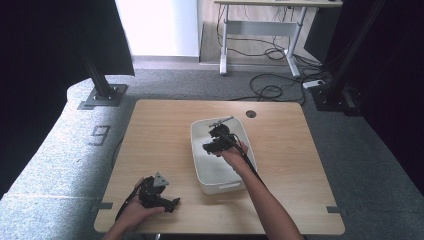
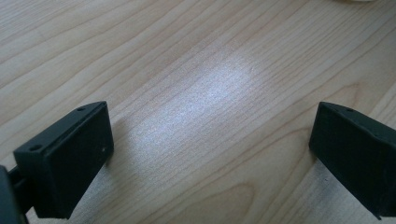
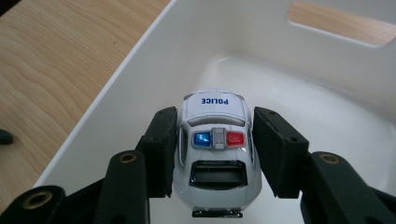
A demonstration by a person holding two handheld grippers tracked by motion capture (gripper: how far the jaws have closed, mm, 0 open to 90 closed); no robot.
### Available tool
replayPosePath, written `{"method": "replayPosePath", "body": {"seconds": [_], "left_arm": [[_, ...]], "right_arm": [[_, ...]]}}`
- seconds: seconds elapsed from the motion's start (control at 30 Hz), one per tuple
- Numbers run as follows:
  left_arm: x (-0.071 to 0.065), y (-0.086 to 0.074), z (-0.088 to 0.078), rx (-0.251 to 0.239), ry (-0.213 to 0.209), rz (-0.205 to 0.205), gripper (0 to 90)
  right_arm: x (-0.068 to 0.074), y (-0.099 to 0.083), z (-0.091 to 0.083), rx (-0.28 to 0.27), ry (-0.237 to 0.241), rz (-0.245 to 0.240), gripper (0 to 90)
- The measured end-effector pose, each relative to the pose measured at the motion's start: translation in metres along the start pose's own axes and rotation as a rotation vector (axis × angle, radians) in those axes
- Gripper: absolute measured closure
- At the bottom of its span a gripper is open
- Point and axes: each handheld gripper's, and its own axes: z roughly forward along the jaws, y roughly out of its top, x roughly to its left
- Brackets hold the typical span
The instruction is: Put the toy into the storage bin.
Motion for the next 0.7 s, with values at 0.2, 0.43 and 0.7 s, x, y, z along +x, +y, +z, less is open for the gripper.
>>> {"method": "replayPosePath", "body": {"seconds": [0.2, 0.43, 0.7], "left_arm": [[0.000, 0.000, 0.000, 0.000, -0.001, 0.003, 0.0], [0.000, 0.000, 0.000, 0.001, -0.003, 0.006, 0.0], [0.000, 0.000, 0.000, 0.000, -0.002, 0.005, 0.0]], "right_arm": [[0.006, -0.001, 0.018, 0.037, -0.011, 0.011, 51.3], [0.011, -0.003, 0.037, 0.091, -0.030, 0.019, 51.3], [0.012, -0.005, 0.050, 0.133, -0.042, 0.030, 51.2]]}}
